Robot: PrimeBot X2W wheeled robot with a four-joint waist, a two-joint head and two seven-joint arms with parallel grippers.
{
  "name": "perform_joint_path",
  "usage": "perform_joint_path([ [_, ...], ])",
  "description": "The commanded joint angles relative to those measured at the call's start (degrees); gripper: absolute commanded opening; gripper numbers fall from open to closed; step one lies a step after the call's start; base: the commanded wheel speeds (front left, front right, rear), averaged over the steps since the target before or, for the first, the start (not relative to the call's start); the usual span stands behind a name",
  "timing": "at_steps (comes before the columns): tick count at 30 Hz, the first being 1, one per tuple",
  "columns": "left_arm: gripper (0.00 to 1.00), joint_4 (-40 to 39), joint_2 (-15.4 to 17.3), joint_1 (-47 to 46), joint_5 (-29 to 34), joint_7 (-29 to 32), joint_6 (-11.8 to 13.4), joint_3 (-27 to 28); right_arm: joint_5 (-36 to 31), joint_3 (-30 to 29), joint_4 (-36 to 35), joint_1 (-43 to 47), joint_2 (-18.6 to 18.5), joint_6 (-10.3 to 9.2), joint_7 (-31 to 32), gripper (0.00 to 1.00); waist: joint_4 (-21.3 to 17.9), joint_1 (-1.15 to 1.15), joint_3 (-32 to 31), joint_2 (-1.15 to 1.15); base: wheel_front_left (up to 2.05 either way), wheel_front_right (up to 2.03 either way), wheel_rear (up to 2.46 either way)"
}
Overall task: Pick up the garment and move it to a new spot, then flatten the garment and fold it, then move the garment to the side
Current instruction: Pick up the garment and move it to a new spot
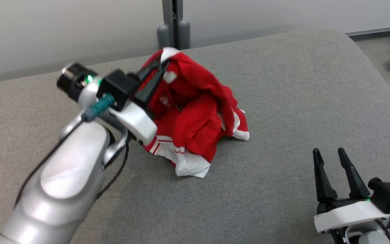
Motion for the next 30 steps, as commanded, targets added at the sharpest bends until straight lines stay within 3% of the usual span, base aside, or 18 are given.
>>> perform_joint_path([
  [1, 0.00, -0.2, 1.3, -5.1, -1.1, 1.0, 0.0, -1.1, 0.6, 0.1, 0.4, -0.5, -0.3, 0.11, -0.3, 1.00, -0.9, 0.00, -0.1, 0.00, 0.00, 0.00, 0.00],
  [10, 0.00, 2.9, 1.9, -26.6, -5.1, 1.2, 0.0, -4.0, 1.6, -0.9, 1.2, 0.6, -0.3, 0.11, -0.3, 1.00, -2.9, 0.00, -0.1, 0.00, 0.00, 0.00, 0.00],
  [17, 0.00, 6.2, 1.8, -34.9, -7.1, -0.1, 0.0, -4.7, 1.8, -1.6, 1.5, 0.8, -0.3, 0.11, -0.3, 1.00, -2.7, 0.00, -0.2, 0.00, 0.00, 0.00, 0.00],
  [30, 0.00, 10.4, 3.5, -35.5, -9.6, -3.2, 0.5, -3.8, 0.0, -2.1, -0.3, 0.0, -0.3, 0.11, -0.3, 1.00, 3.2, 0.00, 0.6, 0.00, 0.00, 0.00, 0.00],
])
